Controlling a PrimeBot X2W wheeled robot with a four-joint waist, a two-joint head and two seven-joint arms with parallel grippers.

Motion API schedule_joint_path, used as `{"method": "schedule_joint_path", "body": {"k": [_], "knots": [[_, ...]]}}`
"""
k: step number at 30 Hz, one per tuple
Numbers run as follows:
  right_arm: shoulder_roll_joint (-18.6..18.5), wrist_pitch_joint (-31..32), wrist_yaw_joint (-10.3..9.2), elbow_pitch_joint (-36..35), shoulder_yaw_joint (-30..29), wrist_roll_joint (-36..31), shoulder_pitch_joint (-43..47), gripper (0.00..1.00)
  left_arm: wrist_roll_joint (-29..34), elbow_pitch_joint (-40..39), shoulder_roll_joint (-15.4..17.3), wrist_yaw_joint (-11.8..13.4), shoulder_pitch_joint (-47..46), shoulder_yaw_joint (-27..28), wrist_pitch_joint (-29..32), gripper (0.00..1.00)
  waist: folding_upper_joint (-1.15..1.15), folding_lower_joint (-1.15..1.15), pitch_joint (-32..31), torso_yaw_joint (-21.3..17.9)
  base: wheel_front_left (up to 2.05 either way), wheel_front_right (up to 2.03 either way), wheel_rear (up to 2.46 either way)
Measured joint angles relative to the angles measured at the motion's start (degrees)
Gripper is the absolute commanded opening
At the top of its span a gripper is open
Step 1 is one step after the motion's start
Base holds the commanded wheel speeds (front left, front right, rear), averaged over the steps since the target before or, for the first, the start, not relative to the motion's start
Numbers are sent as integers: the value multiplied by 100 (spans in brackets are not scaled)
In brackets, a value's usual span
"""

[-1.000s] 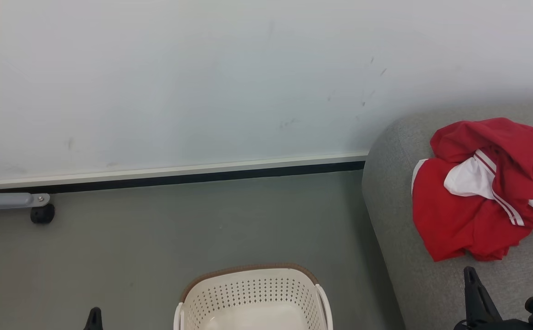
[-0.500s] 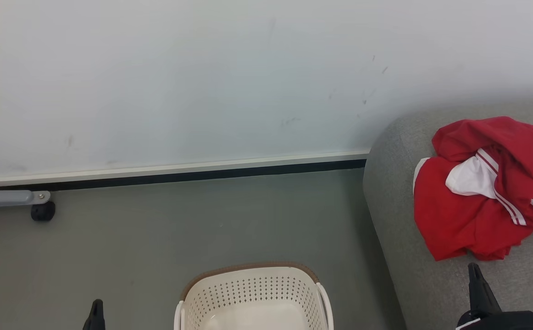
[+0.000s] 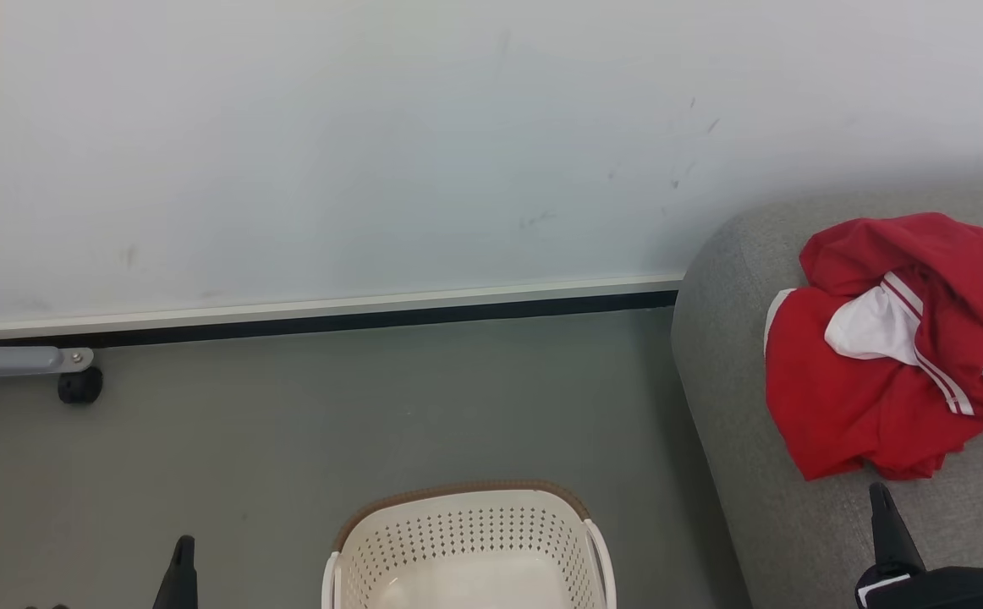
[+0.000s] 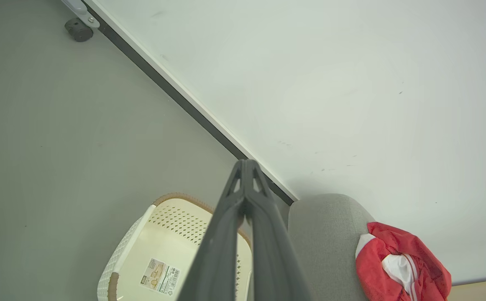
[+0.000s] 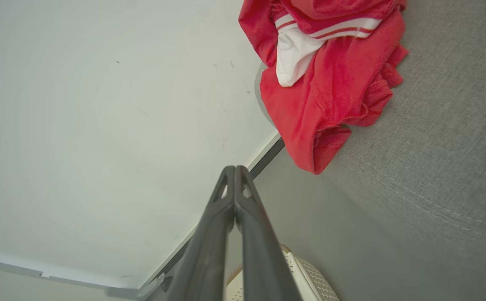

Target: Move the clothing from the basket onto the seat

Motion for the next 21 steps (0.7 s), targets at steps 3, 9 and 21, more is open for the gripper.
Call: {"method": "schedule_joint_path", "body": {"k": [3, 9, 21], "knots": [[27, 51, 44, 35, -55, 213, -14, 0, -140, 34, -19, -10, -47, 32, 51, 0, 0, 0, 8, 3, 0, 0, 0], [87, 162, 145, 109, -187, 670, -113, 0, -554, 88, -94, -112, -164, 113, 163, 0, 0, 0, 25, 11, 0, 0, 0], [200, 367, 292, 232, -409, 1495, -233, 0, -1283, 199, -192, -263, -357, 232, 391, 0, 0, 0, 56, 25, 0, 0, 0]]}}
